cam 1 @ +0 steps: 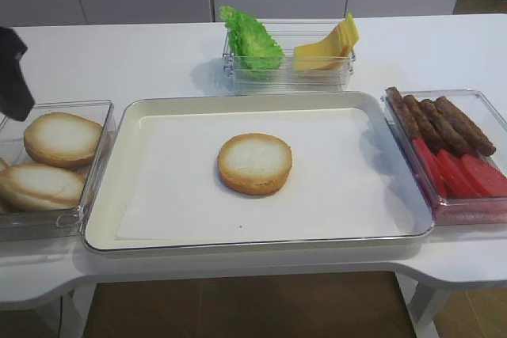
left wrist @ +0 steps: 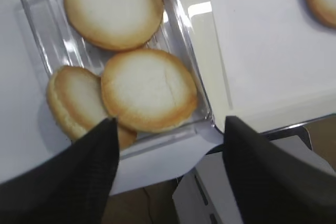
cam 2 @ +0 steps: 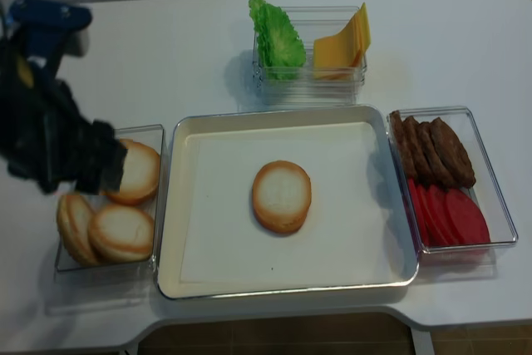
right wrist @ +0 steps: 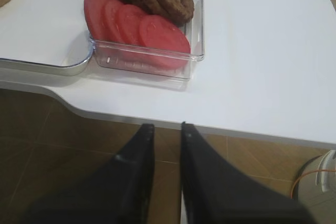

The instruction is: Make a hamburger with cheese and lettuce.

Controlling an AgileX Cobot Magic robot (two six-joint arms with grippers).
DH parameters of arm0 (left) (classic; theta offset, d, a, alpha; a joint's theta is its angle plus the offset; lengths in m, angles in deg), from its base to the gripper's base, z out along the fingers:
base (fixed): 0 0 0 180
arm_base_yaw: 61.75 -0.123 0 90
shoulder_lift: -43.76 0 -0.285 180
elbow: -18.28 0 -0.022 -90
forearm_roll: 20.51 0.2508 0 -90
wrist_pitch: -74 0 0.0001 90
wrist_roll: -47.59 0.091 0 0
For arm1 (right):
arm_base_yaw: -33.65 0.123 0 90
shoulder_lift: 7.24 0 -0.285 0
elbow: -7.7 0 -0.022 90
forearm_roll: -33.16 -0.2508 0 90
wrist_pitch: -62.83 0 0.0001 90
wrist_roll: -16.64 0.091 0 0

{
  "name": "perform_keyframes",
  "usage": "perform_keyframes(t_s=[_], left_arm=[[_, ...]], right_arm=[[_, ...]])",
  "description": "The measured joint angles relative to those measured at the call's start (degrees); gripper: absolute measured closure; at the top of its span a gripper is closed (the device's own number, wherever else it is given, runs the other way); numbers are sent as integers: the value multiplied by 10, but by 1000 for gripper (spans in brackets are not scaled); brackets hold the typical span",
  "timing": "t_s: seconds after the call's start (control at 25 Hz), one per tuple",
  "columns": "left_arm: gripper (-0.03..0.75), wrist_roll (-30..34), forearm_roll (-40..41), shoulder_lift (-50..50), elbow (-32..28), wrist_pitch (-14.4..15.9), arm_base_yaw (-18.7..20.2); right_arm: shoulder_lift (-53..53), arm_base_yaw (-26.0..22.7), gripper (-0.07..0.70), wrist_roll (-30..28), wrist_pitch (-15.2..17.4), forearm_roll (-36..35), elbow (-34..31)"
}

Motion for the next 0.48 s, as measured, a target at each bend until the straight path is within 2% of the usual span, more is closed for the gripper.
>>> perform_keyframes(t_s=[0.28, 0.48], left_arm=[[251, -31, 4, -127, -106, 1, 0], [251, -71, 39, -235, -159, 4, 0]], right_arm=[[0, 0, 498, 0, 0, 0, 0], [0, 0, 498, 0, 0, 0, 0]])
